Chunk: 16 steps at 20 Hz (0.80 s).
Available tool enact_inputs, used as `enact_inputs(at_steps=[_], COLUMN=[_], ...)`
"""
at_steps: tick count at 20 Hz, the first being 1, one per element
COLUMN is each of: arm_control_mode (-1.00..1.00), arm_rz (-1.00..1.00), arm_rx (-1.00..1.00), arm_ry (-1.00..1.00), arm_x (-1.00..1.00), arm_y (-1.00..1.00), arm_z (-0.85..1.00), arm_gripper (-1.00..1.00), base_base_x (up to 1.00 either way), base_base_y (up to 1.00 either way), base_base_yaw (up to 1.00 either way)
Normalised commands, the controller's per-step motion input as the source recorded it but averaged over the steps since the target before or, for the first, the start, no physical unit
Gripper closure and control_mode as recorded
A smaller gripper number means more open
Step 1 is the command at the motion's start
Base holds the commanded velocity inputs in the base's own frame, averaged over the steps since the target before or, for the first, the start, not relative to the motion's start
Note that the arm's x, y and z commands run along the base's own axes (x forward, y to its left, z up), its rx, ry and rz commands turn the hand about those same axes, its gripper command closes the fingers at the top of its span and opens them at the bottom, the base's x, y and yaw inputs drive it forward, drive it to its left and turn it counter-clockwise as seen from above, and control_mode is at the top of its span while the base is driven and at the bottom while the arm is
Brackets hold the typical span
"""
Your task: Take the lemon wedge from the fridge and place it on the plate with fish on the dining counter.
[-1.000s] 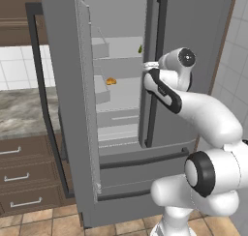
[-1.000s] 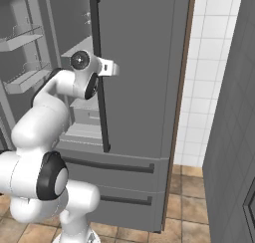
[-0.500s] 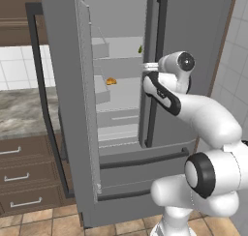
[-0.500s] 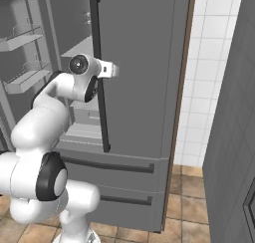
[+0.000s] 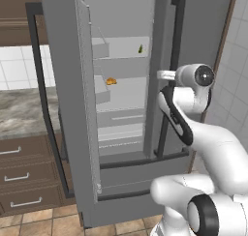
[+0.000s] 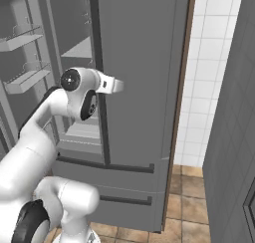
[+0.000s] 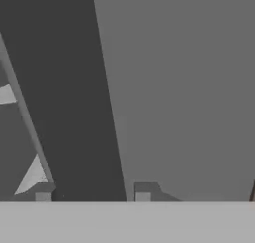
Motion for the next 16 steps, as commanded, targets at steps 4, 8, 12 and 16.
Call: enact_inputs(at_steps=[4,8,12,16], arm_control_mode=[-1.00,-1.00,-1.00,-1.00], arm_rz=[-0.22,-0.19,-0.18,-0.14], arm_rx=[0.11,0.10,0.10,0.25], arm_ry=[-0.09,-0.10,-0.12,-0.03], arm_x=[-1.00,-1.00,-1.00,-1.00], arm_y=[-1.00,-1.00,-1.00,-0.77], arm_z=[0.23,0.28,0.39,0.56], arm_gripper=[1.00,1.00,1.00,-1.00], base_base_x=[0.00,0.00,0.00,0.00], base_base_y=[0.00,0.00,0.00,0.00], base_base_yaw=[0.00,0.00,0.00,0.00])
